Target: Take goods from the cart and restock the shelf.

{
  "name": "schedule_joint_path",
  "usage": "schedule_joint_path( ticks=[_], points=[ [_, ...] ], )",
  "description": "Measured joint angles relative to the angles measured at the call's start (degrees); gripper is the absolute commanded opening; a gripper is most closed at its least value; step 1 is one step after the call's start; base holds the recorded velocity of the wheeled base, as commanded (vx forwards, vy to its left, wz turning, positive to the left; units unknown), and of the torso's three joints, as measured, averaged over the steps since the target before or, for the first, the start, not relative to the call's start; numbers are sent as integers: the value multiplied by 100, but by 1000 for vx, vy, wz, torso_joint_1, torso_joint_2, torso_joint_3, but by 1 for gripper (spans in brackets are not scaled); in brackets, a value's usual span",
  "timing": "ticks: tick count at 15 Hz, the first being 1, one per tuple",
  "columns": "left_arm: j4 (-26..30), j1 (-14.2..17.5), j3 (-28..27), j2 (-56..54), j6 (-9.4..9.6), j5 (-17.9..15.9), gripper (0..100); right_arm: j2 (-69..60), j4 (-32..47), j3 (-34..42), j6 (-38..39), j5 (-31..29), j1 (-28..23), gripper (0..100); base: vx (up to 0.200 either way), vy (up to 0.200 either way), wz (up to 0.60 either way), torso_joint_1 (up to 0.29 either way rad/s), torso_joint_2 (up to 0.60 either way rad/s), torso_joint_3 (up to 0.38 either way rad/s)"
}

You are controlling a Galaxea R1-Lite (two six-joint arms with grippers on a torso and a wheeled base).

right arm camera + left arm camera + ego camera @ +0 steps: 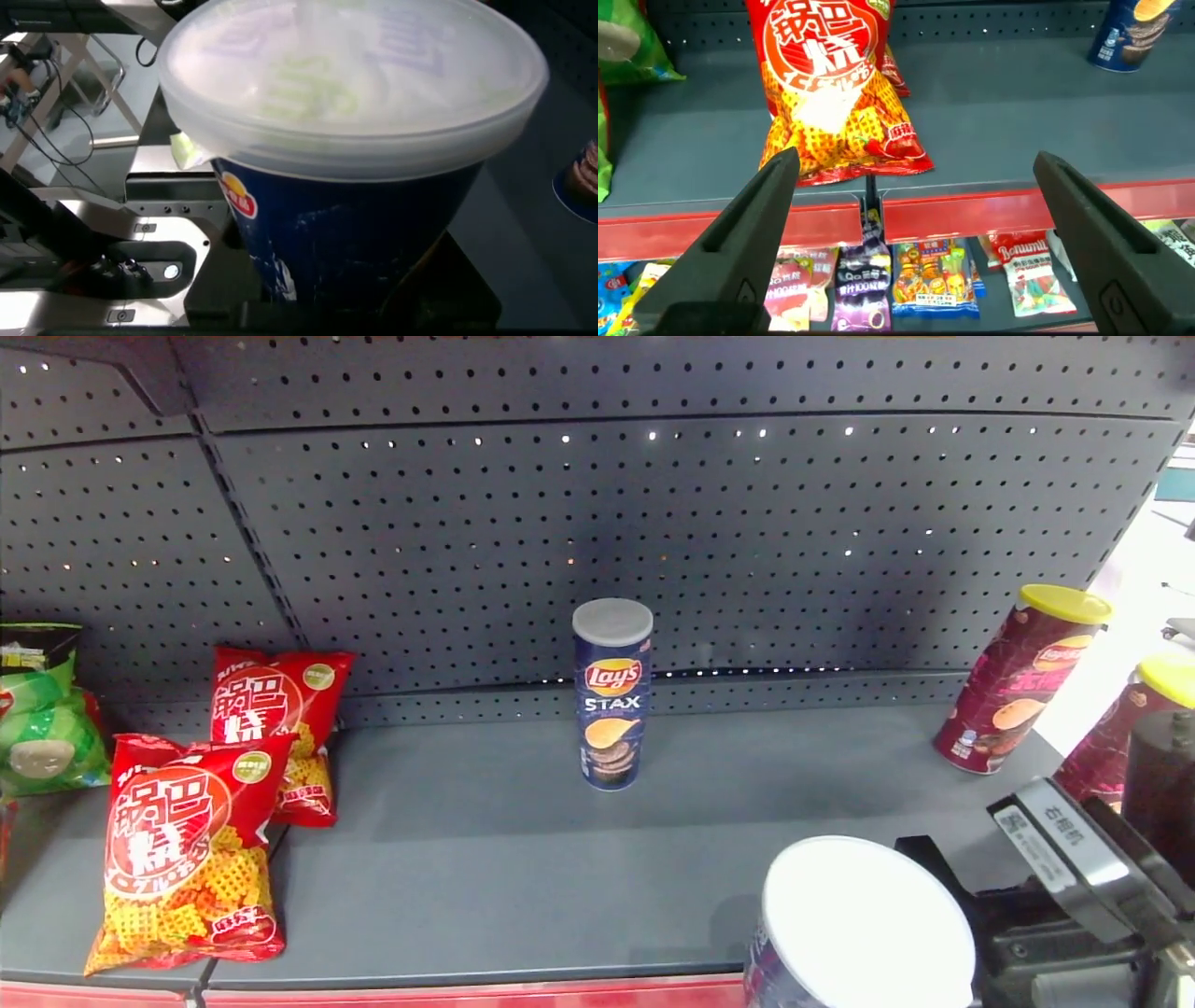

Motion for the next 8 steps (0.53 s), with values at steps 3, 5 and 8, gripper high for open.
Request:
schedule_joint_path(
  ticks=[3,5,8],
  points=[
    [0,0,0,0,0,0,100,22,-4,-182,9,-18,67,0,0,0,0,0,0,0],
    [0,0,0,0,0,-2,100,112,-6,-468,45,-98,166,0,0,0,0,0,0,0],
    [0,0,-2,0,2,-2,100,347,-4,-953,112,-145,315,0,0,0,0,0,0,0]
  ],
)
